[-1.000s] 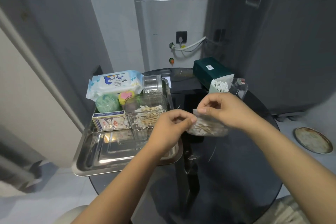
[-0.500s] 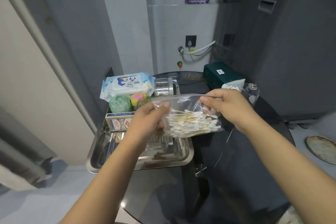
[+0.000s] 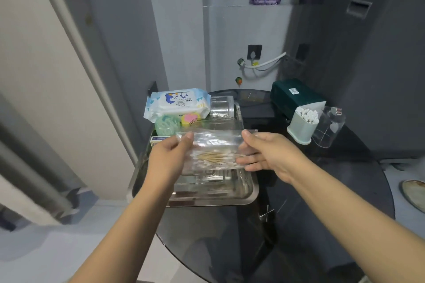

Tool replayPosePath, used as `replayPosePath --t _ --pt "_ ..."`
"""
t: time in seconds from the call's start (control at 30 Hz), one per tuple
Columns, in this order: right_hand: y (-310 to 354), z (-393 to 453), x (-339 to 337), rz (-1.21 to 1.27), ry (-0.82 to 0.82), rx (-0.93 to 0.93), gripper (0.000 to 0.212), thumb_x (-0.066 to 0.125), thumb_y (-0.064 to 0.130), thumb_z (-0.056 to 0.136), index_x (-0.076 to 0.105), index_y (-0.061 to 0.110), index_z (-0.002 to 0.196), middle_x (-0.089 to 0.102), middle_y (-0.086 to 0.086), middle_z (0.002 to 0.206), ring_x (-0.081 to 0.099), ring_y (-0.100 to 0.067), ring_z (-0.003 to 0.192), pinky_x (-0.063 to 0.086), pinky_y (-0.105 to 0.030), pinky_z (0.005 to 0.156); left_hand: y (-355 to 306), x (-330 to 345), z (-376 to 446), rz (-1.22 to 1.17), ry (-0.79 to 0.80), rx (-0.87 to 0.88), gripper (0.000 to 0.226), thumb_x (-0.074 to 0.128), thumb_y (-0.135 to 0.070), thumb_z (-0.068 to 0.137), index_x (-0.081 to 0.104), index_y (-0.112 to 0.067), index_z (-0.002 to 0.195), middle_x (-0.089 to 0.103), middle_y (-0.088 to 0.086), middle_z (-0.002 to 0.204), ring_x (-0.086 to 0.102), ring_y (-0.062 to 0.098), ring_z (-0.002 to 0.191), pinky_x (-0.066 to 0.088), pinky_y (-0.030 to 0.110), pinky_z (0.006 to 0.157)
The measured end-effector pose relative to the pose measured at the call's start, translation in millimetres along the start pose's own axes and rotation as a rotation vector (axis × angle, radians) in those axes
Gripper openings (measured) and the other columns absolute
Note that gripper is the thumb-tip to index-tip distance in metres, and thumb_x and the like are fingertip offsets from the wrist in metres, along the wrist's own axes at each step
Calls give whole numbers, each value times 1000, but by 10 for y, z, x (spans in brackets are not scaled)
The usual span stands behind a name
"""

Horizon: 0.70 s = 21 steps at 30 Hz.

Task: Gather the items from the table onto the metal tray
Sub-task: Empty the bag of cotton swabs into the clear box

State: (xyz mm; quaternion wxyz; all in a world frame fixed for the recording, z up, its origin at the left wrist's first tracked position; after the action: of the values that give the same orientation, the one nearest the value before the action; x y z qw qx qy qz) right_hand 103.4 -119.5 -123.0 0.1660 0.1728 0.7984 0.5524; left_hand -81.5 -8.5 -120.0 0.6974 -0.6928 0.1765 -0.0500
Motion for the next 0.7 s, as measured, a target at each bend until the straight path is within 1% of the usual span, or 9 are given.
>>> replayPosePath --t 0.1,0.17,0.27,0.37,0.4,0.47,0.57,0.63,0.7 --pt "-91 23 150 -119 10 -26 26 63 32 85 65 6 86 72 -13 83 72 -16 67 60 -25 60 213 -178 55 141 -20 -31 38 66 -43 81 71 -8 66 72 22 79 60 24 69 49 36 72" --pt "-193 32 215 -219 0 -9 25 67 28 84 61 5 78 72 -14 79 71 -14 62 59 -22 57 379 -229 82 286 4 -56 42 68 -45 74 70 -4 65 71 22 74 66 31 70 55 43 78" --pt "-265 39 211 -340 -62 -5 30 71 23 81 47 12 67 69 -10 67 73 -17 62 53 -19 46 541 -211 52 500 108 -111 43 68 -45 77 64 -5 63 67 5 55 63 29 64 53 38 73" --pt "-261 62 234 -401 -59 -11 30 72 18 80 44 12 70 68 -7 65 73 -20 63 53 -21 46 610 -221 54 579 159 -147 41 71 -51 74 55 -16 60 61 -7 45 56 23 63 46 41 79" --pt "-260 69 235 -413 -55 -10 28 72 16 81 45 12 74 69 -7 66 73 -21 63 53 -22 46 636 -226 67 570 172 -161 40 73 -51 72 54 -17 61 61 -8 47 57 23 66 47 41 80" --pt "-261 76 224 -413 -52 -8 23 69 13 82 47 10 83 70 -10 73 73 -22 62 52 -23 46 627 -210 67 517 181 -145 35 76 -46 71 56 -18 75 65 -2 71 62 25 76 50 42 81" --pt "-261 70 206 -375 -45 -21 21 66 10 84 46 9 87 70 -13 80 71 -18 56 52 -23 44 378 -130 7 494 151 119 37 76 -28 76 57 -27 108 53 3 111 50 18 107 41 35 98" --pt "-260 68 220 -365 -32 -35 19 66 9 85 47 9 85 68 -12 76 69 -15 51 50 -21 40 164 -28 -90 494 211 336 30 74 -28 78 64 -35 106 53 -4 114 43 11 114 32 29 102" --pt "-256 70 229 -347 -27 -44 17 65 8 85 48 8 84 65 -12 72 68 -13 48 49 -20 39 141 96 -163 481 359 354 21 73 -36 78 72 -34 98 60 -11 107 51 5 109 36 27 100"
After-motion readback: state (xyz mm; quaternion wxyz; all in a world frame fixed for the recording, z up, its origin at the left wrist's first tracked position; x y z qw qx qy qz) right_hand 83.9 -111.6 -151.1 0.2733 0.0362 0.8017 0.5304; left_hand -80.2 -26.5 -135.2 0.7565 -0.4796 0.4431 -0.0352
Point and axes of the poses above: each hand's wrist, its own z-axis towards the middle knuckle, its own x-axis out of the palm, y = z × x, the point moved 8 cm from there along z, towards the middle knuckle
